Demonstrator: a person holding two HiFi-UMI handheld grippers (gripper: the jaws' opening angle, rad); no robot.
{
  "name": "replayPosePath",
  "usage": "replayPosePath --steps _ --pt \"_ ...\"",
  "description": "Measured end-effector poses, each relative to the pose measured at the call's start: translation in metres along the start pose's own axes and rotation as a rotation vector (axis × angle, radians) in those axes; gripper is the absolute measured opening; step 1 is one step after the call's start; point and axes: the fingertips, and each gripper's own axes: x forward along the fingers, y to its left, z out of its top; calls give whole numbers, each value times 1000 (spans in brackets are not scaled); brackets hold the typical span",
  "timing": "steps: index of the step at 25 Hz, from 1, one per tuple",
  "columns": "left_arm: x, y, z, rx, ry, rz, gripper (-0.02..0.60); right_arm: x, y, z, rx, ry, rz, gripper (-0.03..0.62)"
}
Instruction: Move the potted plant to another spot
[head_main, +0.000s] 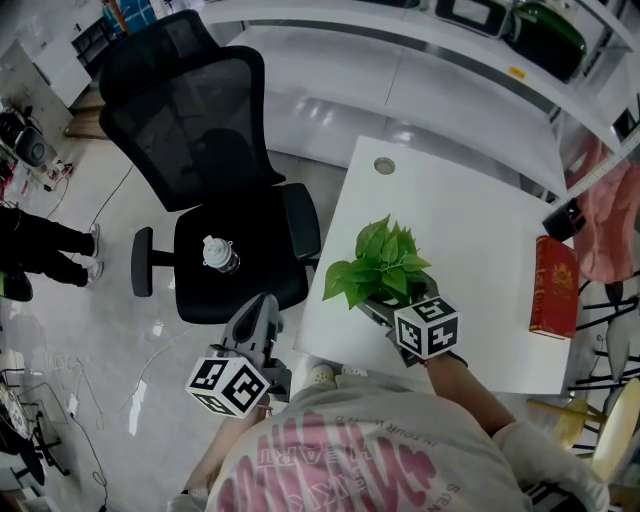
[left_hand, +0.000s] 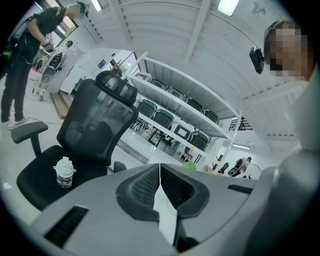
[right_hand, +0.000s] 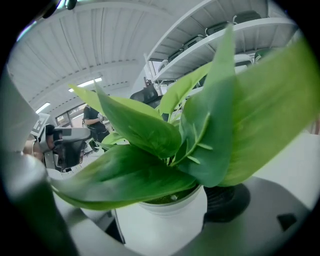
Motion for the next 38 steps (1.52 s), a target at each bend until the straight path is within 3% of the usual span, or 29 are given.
replayPosePath --steps 22,38 --pt "-4 -3 -2 -15 -6 -5 25 -5 4 -12 -84 36 -22 526" --pt "-9 4 -5 -37 -7 -3 25 -4 4 -12 -74 40 -37 528"
